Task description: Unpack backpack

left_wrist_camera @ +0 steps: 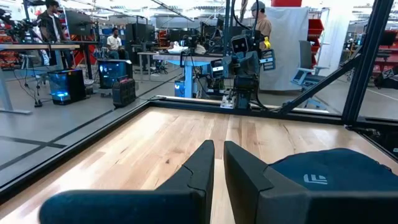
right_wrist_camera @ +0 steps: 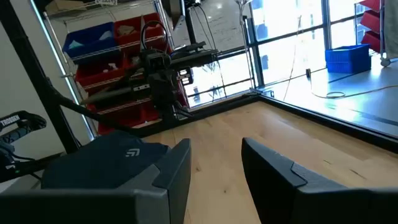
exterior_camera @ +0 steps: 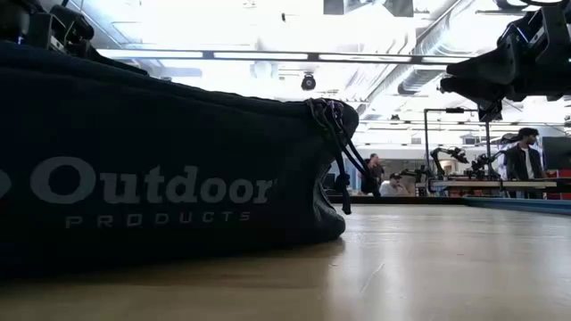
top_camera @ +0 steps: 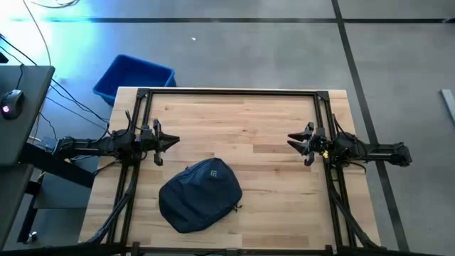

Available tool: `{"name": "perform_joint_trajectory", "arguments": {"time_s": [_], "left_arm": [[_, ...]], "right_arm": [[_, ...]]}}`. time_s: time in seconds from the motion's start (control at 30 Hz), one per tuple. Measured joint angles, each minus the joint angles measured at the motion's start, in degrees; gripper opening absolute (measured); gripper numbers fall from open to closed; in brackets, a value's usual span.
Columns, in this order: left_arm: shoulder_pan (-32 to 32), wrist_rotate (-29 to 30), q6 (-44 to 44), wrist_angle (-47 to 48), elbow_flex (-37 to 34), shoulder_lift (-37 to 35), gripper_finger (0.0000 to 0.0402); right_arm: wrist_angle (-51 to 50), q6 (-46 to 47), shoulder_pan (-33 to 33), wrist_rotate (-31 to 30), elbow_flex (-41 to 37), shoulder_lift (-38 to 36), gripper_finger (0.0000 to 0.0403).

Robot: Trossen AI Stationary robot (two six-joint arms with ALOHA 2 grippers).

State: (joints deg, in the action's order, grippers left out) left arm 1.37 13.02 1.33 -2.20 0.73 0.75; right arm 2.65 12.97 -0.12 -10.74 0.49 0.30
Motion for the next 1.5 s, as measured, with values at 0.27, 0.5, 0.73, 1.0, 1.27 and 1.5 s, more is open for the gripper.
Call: {"name": "perform_joint_trajectory", "arguments": {"time_s": [0.27,0.5,0.73,1.0,1.27,1.5], "left_arm": [[0.01,-0.01,0.01,0.01,0.00,0.01,0.0016],[0.01,-0.01,0.01,-0.01,0.00,0.01,0.0016],[0.01,-0.01,-0.01,-0.01,0.00,0.01,0.0016],[0.00,-0.01,0.00,-0.06,0.00,-0.01,0.0016],[0.01,-0.01,-0.01,-0.12,0.00,-0.01,0.0016],[-0.01,0.01,0.01,-0.16,0.00,-0.01,0.0016]], "right_arm": [[7.77,14.61,-0.24,-6.63,0.00,0.01,0.0128],[21.64,19.14,-0.14,-6.39,0.11,6.86,0.0128],[30.97,2.26,3.03,-2.30,14.45,29.50,0.0128],[15.35,-28.55,8.78,1.88,45.02,58.93,0.0131],[-29.00,-34.69,13.66,-0.09,81.36,81.98,0.0166],[-59.00,-39.79,18.47,3.87,101.73,101.40,0.0246]]}}
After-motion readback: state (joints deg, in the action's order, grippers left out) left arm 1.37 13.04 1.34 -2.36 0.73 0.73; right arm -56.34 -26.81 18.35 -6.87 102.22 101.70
